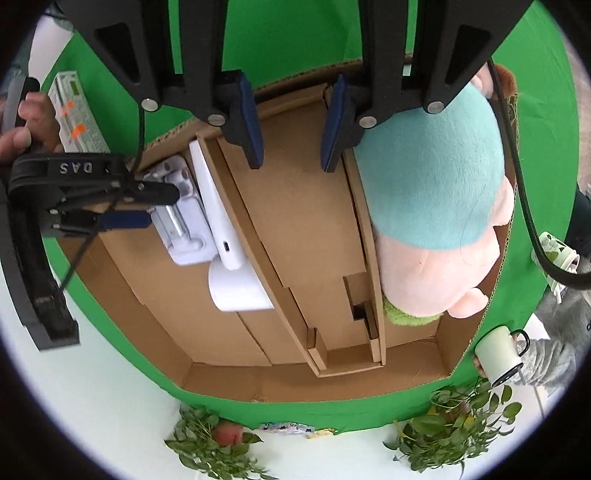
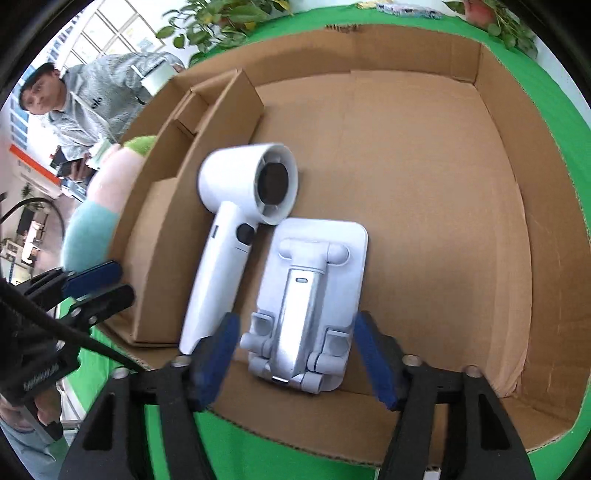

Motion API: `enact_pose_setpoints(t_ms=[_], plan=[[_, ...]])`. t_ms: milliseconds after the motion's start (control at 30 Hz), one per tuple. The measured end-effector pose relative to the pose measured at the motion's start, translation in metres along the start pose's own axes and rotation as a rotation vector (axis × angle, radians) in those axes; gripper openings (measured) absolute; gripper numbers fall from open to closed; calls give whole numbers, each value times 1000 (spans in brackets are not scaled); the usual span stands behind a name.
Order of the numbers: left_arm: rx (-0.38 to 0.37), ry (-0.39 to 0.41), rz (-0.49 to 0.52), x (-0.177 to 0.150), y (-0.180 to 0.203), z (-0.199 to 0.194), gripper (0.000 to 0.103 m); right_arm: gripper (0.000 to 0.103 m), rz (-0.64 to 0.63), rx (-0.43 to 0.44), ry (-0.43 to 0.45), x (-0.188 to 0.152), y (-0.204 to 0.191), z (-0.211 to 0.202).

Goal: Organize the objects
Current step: 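Lower the phone stand beside the hair dryer and open the right gripper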

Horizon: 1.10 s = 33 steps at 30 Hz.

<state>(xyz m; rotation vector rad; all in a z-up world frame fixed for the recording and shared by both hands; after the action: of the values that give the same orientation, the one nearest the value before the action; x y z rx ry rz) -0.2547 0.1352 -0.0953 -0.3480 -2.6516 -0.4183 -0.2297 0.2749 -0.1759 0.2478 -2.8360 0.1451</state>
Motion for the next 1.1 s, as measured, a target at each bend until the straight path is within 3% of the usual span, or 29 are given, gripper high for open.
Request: enact_pose_setpoints(t_ms=[267,433,600,700,767,867,1100], plan=[[-9,-12,-28,0,-6,-2,27,55,-30,-19,15,-3,-15,-5],[7,-24,-30,6,-11,6,16,56,-40,-65,43,3,-17,-16],[13,-31,-23,6,-15,7,12,58,49,-55,9,16,-12,-2],[18,-34,-17,6,-14,7,12,63,71,-103,11,20,-10,5],[16,-33,-15,6,-14,7,12,59,56,-142,24,21,-9,7],[6,-30,-15,6,-16,7,12,54,20,-129,45,19,-6,1],[8,-31,-8,7,-19,7,3,52,-96,-109,76,17,-5,-10]])
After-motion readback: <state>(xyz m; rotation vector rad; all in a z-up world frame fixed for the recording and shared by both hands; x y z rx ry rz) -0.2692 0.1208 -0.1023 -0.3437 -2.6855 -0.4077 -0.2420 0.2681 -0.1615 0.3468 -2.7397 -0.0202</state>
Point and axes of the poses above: each gripper's, at about its wrist camera, not at the fingertips, and z roughly the way its jaws point, y to its right, x to its top, the point moved 6 cm from there along z, roughly the way its jaws point, and after that the axes turned 10 degrees about -x, right-handed, at the moved point
